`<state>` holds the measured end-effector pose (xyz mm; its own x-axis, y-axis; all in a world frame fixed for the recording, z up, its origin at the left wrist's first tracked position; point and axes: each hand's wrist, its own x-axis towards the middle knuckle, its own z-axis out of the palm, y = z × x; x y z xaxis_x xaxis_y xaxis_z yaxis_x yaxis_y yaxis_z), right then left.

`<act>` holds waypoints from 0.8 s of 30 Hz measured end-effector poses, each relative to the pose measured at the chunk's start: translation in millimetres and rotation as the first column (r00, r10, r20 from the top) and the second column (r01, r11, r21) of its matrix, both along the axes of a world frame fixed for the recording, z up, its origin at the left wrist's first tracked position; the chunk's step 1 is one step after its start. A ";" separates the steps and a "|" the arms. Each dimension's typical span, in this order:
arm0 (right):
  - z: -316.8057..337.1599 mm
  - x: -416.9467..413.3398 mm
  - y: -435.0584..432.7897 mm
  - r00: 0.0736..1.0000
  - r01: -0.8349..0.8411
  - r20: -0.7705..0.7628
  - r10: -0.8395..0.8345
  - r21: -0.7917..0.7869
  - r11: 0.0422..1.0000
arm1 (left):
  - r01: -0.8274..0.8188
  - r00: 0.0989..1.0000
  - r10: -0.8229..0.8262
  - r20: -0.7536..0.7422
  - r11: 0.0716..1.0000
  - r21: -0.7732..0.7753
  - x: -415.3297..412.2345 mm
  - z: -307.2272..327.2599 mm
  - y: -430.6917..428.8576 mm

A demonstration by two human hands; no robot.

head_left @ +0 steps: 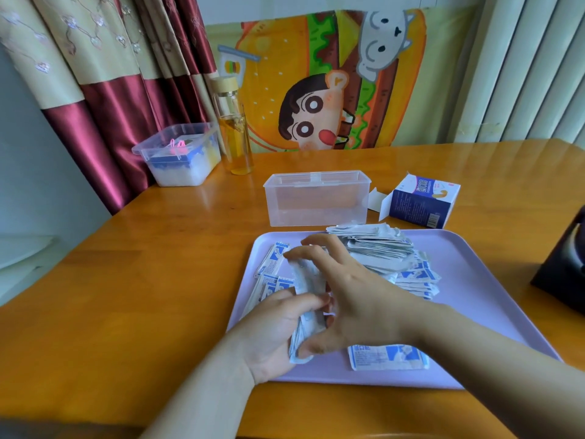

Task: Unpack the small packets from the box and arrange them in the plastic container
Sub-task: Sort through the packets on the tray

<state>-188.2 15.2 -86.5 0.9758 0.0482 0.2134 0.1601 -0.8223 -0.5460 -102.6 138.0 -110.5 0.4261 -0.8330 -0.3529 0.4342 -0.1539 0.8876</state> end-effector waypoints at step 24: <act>-0.3 -9.4 1.7 0.998 0.063 -0.002 -0.064 -0.135 0.989 | -0.080 0.978 0.045 -0.202 0.982 -0.169 -16.8 17.0 -5.6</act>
